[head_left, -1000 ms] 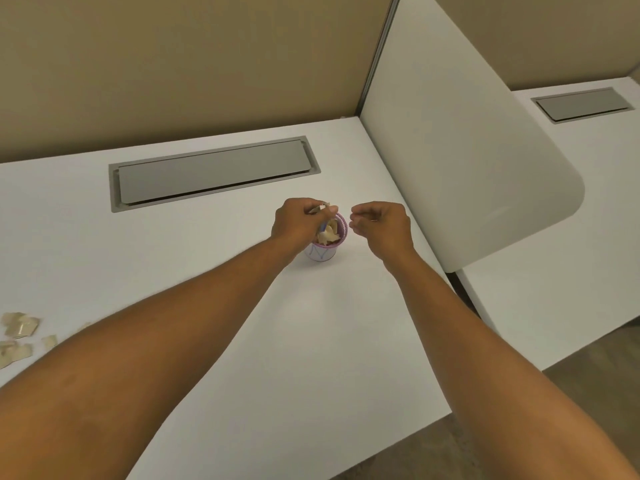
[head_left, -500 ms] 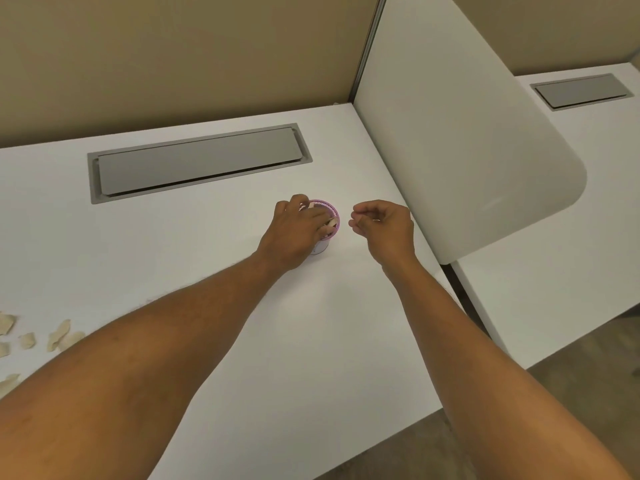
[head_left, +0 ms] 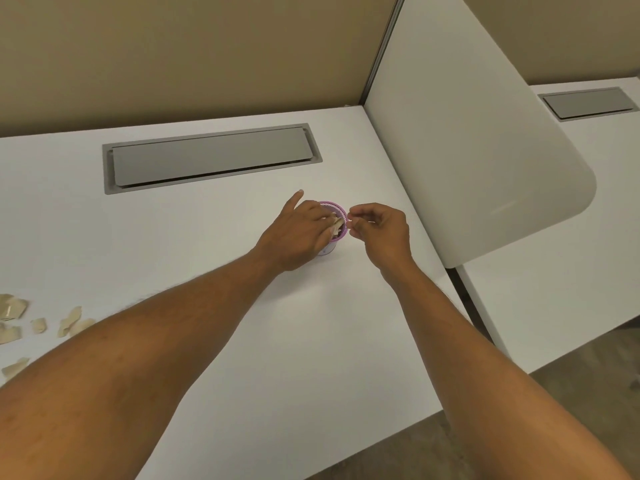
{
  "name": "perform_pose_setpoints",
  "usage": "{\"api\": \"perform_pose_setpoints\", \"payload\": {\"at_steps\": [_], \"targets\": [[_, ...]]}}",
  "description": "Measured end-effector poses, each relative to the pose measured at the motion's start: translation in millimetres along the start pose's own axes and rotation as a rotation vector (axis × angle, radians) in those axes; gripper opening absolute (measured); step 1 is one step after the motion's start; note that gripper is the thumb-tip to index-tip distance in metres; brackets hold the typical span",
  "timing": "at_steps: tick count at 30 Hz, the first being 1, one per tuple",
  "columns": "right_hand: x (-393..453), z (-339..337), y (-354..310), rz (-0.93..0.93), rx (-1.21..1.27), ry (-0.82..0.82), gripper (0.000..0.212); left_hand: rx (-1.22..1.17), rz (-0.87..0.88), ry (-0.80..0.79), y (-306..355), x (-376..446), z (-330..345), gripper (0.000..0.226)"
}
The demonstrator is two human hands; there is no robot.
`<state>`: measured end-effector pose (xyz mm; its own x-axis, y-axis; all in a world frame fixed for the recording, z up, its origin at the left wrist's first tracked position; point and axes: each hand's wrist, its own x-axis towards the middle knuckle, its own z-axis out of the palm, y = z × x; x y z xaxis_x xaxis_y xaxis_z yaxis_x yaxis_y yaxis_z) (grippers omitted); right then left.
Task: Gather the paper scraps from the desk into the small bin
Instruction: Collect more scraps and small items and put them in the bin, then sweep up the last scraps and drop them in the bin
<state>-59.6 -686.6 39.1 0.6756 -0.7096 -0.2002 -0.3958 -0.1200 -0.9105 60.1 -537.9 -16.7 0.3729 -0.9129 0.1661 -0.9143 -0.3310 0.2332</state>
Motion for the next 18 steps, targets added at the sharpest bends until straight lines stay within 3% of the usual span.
{"api": "perform_pose_setpoints", "payload": {"at_steps": [7, 10, 14, 18], "targets": [[-28.6, 52.6, -21.9, -0.088, -0.055, -0.132, 0.018, -0.143, -0.186, 0.348, -22.7, -80.0, -16.3, 0.029], [-54.3, 96.6, -34.7, -0.086, -0.058, -0.265, 0.019, -0.136, -0.258, 0.354, -48.4, -147.4, -23.1, 0.029], [-92.4, 164.8, -31.7, -0.191, -0.314, -0.486, 0.02, -0.026, -0.471, 0.363, -91.1, -257.6, -39.5, 0.029], [-137.2, 229.5, -7.5, -0.129, -0.521, -0.696, 0.059, 0.124, -0.87, 0.224, -121.6, -376.9, -48.2, 0.048]]}}
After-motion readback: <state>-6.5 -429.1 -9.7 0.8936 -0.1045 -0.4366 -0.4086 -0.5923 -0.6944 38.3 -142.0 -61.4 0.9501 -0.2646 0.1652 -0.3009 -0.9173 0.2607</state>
